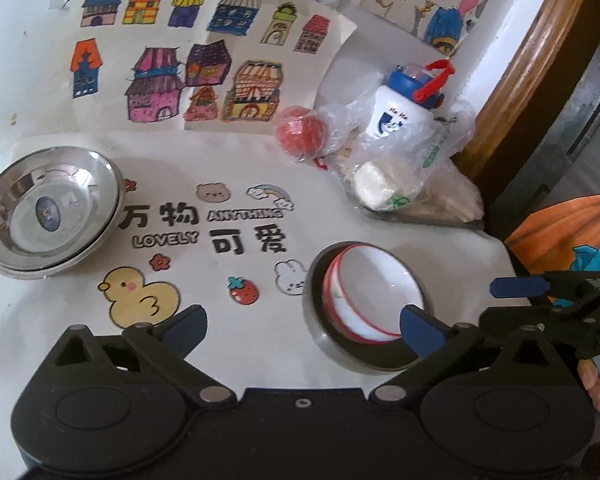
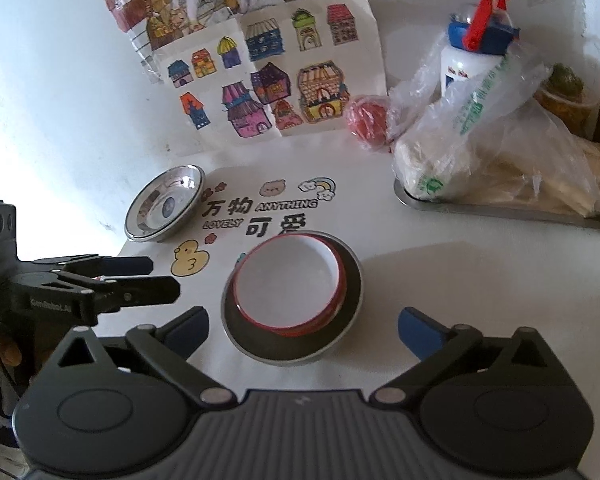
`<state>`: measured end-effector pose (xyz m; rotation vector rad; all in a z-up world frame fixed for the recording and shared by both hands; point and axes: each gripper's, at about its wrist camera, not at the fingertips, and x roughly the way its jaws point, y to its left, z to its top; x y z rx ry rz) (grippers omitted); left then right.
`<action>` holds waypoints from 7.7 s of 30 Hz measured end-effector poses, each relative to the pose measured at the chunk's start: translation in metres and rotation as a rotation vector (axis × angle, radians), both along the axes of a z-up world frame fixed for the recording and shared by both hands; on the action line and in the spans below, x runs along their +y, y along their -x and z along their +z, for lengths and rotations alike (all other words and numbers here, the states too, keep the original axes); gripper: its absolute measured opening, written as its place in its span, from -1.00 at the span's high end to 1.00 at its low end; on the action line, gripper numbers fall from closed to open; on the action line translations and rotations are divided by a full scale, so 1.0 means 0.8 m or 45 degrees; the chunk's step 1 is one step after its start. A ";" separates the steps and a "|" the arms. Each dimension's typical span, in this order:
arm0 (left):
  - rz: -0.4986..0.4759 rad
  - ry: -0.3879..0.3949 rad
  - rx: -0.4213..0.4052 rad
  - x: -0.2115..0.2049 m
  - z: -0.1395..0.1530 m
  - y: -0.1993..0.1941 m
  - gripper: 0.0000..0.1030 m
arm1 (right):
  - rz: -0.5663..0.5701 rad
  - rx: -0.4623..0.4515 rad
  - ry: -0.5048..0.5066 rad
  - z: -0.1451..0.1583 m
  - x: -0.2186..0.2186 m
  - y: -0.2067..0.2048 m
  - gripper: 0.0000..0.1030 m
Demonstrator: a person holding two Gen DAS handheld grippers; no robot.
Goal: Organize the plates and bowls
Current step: 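Withdraw both tools and move them to the steel bowl rim, then close the left gripper on the steel bowl rim while the right gripper grips it too, then lift the steel bowl with nested white bowls and carry it to the steel plates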
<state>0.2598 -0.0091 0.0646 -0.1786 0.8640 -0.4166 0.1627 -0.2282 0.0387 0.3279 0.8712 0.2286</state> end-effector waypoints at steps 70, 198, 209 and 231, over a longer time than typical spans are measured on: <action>-0.056 0.027 0.272 -0.024 -0.064 -0.075 0.13 | -0.030 0.144 -0.149 -0.078 -0.047 -0.049 0.25; 0.495 0.112 0.127 0.211 -0.020 -0.129 0.80 | 0.348 0.072 -0.178 -0.010 0.174 -0.290 0.71; 0.577 0.083 0.145 0.251 -0.029 -0.135 0.78 | 0.415 0.110 -0.176 -0.029 0.218 -0.326 0.71; 0.610 0.071 0.137 0.275 -0.039 -0.132 0.75 | 0.460 0.114 -0.157 -0.037 0.244 -0.339 0.71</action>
